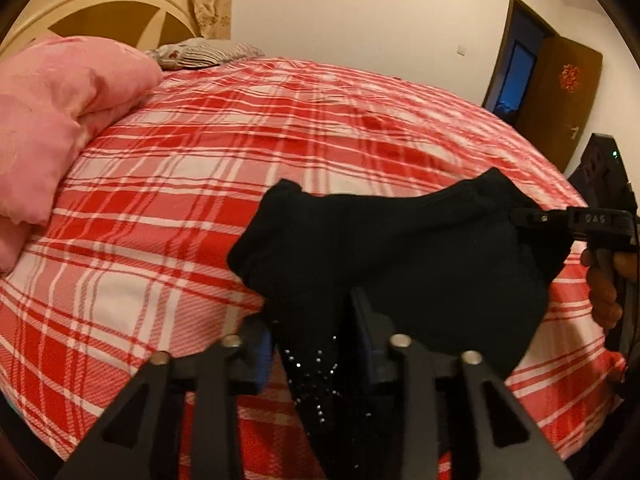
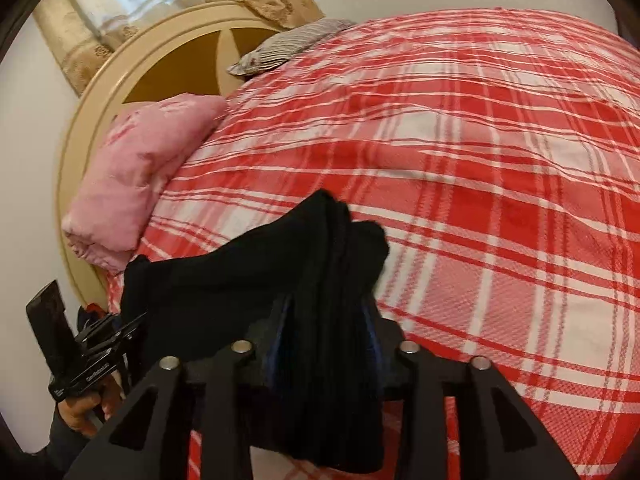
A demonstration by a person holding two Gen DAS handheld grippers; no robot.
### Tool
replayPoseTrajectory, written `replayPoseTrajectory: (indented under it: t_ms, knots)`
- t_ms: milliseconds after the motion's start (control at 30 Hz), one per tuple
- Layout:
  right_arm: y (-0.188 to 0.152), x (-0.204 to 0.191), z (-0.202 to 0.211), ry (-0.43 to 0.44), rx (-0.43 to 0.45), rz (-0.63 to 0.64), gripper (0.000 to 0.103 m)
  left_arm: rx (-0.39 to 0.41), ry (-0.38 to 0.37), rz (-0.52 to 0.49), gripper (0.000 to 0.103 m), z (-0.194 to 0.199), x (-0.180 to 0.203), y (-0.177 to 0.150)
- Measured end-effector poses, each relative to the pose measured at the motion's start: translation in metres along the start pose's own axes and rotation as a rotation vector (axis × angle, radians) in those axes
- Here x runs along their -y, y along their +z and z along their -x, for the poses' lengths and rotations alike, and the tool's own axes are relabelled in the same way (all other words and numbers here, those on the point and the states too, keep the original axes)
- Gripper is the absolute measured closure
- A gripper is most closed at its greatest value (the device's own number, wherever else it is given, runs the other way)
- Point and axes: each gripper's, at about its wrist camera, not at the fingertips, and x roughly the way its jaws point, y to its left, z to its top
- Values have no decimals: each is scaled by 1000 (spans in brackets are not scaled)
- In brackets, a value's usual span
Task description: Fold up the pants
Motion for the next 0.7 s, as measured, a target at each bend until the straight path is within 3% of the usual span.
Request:
replayPoseTrajectory:
  t_ms: [133,200,333,467,600,700]
  knots:
    - [1,10,4,-19,16,-20,60,5,45,-6,46,1,-2,-1]
    - [1,16,11,-52,43,-34,54,12,98,-6,32,4,-4,-2]
    - [-3,21,30,-109,93,-51,54,8,118,26,30,13,-13,-8]
    - [-16,18,62,-220,154,-36,54,-1,146,56,27,25,-18,-15]
    - [-38,1,106,-237,219,-1,53,20,142,85,26,42,-16,-19]
    - [-56,-17,137,-252,264,37,46,57,134,71,21,61,-7,-17]
